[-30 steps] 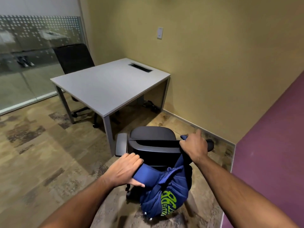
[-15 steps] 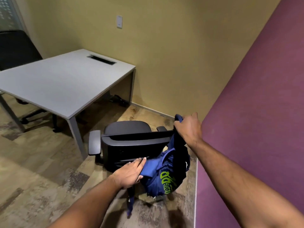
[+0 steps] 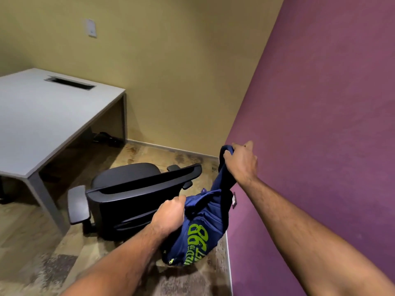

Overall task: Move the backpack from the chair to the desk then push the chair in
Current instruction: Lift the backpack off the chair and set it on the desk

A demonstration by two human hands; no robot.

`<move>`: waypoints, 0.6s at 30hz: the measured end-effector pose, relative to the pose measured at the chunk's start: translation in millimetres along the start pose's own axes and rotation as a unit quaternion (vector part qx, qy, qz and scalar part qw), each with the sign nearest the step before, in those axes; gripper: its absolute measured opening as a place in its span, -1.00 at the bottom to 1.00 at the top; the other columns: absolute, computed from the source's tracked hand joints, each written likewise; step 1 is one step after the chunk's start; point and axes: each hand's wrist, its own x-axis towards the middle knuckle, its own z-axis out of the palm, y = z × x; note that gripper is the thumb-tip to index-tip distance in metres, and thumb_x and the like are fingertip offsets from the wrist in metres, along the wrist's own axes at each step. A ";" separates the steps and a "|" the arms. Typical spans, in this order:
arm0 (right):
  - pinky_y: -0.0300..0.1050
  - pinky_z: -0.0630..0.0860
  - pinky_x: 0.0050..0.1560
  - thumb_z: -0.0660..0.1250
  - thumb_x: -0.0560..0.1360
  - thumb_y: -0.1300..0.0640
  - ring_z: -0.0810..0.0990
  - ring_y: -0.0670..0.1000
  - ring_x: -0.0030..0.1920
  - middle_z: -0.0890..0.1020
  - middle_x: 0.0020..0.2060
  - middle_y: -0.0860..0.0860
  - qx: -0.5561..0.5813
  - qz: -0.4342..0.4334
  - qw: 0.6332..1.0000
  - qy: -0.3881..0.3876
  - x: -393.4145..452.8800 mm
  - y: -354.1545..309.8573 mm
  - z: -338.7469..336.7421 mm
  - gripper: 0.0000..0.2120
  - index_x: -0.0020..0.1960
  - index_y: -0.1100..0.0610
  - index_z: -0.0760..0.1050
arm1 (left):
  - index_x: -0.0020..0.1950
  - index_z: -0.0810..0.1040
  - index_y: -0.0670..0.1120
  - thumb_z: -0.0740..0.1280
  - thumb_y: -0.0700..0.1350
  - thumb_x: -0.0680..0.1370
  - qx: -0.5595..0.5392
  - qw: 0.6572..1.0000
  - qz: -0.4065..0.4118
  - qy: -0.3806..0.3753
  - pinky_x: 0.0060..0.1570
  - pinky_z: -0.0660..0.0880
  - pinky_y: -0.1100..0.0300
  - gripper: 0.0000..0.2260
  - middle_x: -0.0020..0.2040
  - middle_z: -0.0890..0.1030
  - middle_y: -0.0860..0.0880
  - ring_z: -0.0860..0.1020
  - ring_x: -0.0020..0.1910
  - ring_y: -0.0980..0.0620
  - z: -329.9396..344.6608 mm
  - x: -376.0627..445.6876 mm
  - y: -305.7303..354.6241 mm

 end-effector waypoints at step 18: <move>-0.06 0.54 0.15 0.53 0.46 0.08 0.62 0.10 0.13 0.66 0.17 0.01 -0.049 -0.043 0.913 -0.403 -92.0 113.6 73.5 -0.52 0.34 0.00 0.50 | 0.05 0.40 -0.09 0.18 -0.07 0.62 0.018 0.991 0.128 -0.042 -0.08 0.52 -0.15 -0.89 0.04 0.61 -0.19 0.60 0.01 -0.31 1.3 3.6 22.0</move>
